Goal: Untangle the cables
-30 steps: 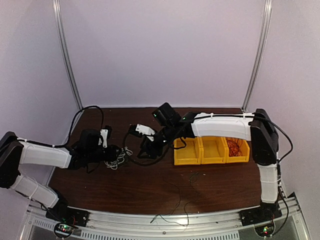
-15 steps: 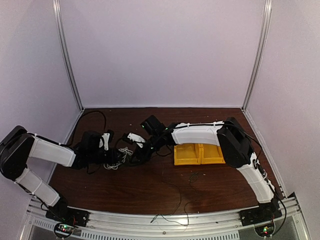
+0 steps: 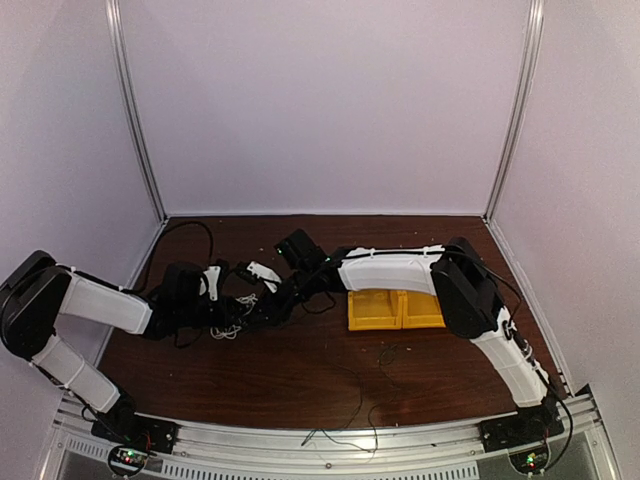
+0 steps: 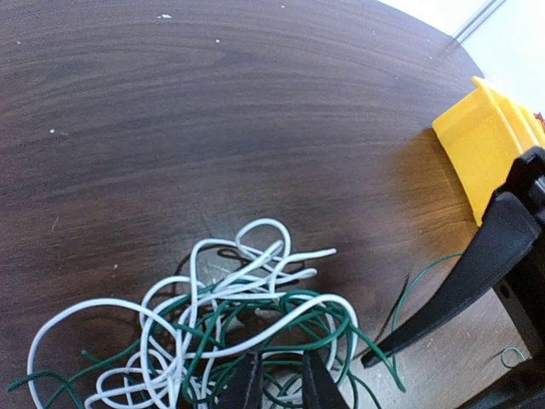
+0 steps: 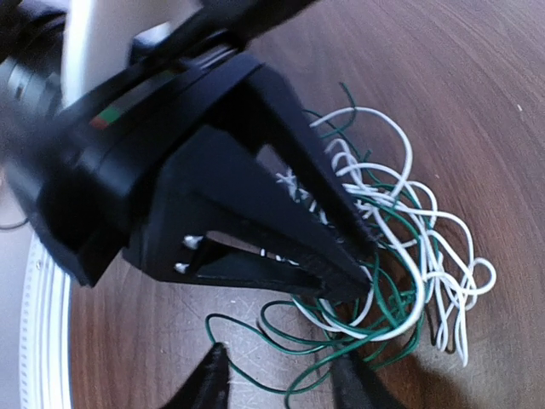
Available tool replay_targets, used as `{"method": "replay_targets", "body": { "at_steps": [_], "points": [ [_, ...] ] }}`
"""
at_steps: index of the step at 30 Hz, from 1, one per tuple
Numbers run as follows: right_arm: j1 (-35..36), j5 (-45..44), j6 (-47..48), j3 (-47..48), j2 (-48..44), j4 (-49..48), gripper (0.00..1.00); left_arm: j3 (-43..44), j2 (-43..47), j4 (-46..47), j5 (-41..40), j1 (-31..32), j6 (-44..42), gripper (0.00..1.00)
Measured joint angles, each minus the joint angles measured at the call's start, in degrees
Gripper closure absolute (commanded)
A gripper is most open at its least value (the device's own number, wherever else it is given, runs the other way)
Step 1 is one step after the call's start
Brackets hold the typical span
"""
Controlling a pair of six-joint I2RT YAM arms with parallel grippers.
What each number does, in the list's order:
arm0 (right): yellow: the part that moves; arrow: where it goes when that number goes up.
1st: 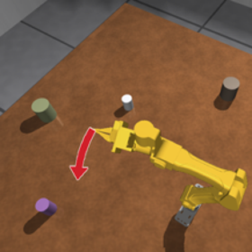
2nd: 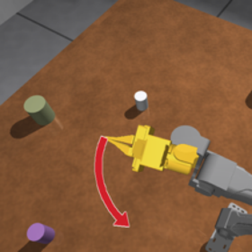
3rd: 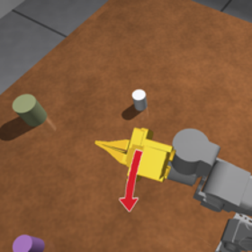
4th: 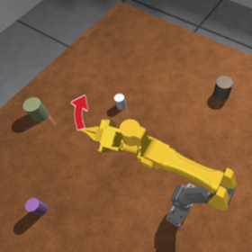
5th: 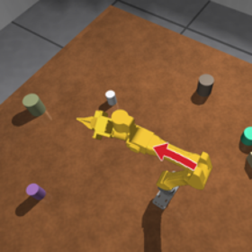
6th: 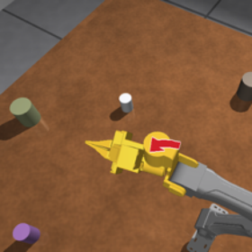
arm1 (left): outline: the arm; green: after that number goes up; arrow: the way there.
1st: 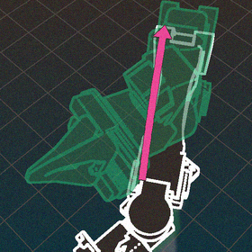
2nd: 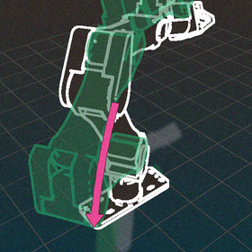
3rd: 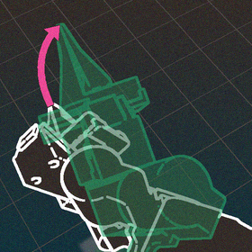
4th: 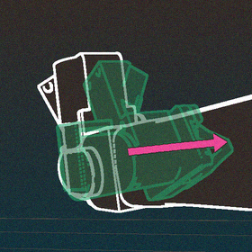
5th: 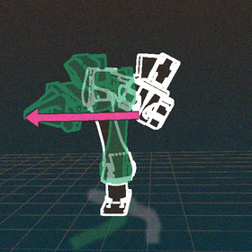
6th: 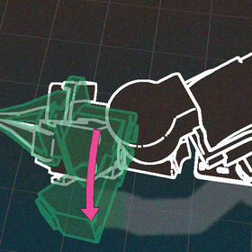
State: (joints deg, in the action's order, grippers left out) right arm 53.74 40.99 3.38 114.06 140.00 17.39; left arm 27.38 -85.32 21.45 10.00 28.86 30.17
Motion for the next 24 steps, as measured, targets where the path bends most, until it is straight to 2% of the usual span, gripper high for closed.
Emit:
{"method": "replay_targets", "body": {
  "at_steps": [3, 6, 8, 11, 12, 14, 20, 24],
  "points": [
    [-0.07, -1.20, -2.64, -0.17, 0.15, -1.25, 0.86, -0.44, 0.02, 0.17, 0.15, 0.00, 0.00, 0.86],
    [-0.09, -2.78, -4.13, -0.57, 0.15, -2.47, 0.94, -0.85, 0.04, 0.33, 0.15, -0.02, 0.00, 0.92],
    [-0.11, -3.76, -4.59, -0.83, 0.15, -2.73, 0.91, -1.07, 0.17, 0.61, 0.13, -0.04, 0.15, 0.93],
    [-0.11, -4.81, -5.42, -0.98, 0.15, -2.86, 0.69, -1.49, 0.48, 1.18, 0.15, -0.04, 0.20, 0.93],
    [-0.11, -4.94, -5.70, -0.98, 0.15, -2.91, 0.66, -1.62, 0.57, 1.25, 0.13, -0.04, 0.22, 0.93],
    [-0.11, -5.18, -6.03, -0.98, 0.15, -3.06, 0.67, -1.86, 0.66, 1.27, 0.13, -0.04, 0.26, 0.93],
    [-0.11, -5.49, -6.43, -0.96, 0.15, -3.06, 0.78, -2.32, 1.31, 1.38, 0.13, -0.04, 0.48, 0.97],
    [-0.11, -5.09, -6.64, -0.94, 0.42, -3.08, 0.78, -2.40, 1.49, 1.46, 0.11, -0.04, 0.59, 0.98]
  ]
}}
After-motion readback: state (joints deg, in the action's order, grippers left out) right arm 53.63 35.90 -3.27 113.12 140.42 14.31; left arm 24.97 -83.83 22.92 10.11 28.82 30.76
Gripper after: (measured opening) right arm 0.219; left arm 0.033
